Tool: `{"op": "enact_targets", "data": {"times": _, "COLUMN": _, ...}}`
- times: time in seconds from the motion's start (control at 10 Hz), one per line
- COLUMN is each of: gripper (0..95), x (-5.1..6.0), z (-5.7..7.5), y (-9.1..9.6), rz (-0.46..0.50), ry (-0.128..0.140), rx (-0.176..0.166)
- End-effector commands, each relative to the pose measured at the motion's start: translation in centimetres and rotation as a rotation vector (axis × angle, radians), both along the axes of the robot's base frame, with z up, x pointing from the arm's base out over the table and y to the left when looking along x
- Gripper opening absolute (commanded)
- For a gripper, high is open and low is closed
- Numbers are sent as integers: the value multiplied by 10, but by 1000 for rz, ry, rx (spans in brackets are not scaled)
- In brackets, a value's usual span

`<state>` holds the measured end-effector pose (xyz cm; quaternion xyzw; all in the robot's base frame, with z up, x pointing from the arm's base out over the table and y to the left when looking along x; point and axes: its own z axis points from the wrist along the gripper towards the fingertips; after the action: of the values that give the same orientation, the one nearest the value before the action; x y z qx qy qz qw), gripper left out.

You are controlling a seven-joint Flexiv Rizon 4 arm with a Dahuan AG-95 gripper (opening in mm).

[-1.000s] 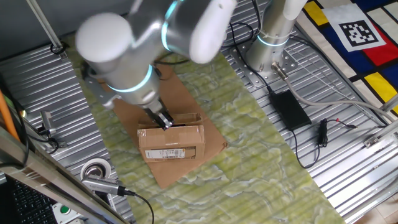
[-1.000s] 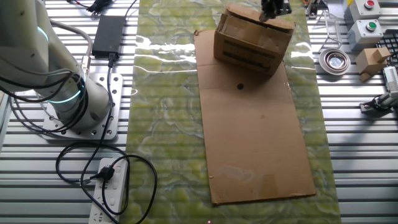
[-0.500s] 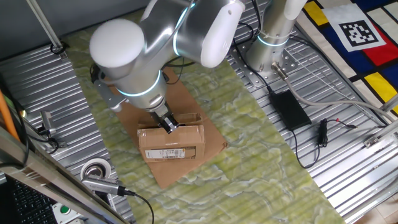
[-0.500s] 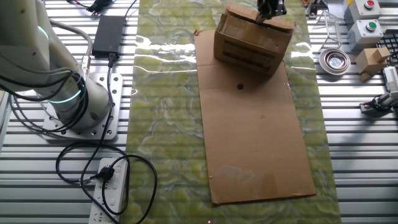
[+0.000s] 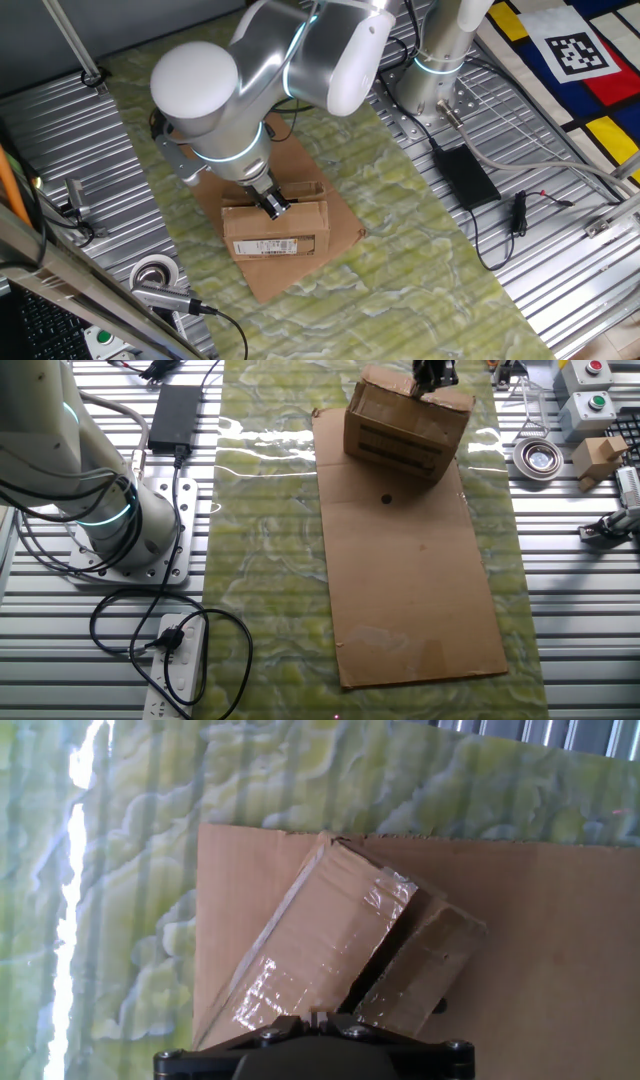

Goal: Open a box

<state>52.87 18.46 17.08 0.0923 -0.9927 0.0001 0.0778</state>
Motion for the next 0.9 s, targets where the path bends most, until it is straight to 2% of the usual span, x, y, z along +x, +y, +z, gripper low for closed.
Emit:
{"op": "enact_targets", "data": {"times": 0.1, "gripper": 0, "x": 0, "z": 0, "y": 0, "rz": 3, "ry": 4, "rx": -3}}
{"op": "enact_targets", "data": {"times": 0.5, "gripper": 0, "x": -7, "z": -2, "y": -4, "rz": 23, "ry": 9, "rx": -11}}
{"op": "enact_targets", "data": {"times": 0.9, "gripper": 0, "x": -8, "z": 5, "y": -11, "rz": 45, "ry": 20, "rx": -12}}
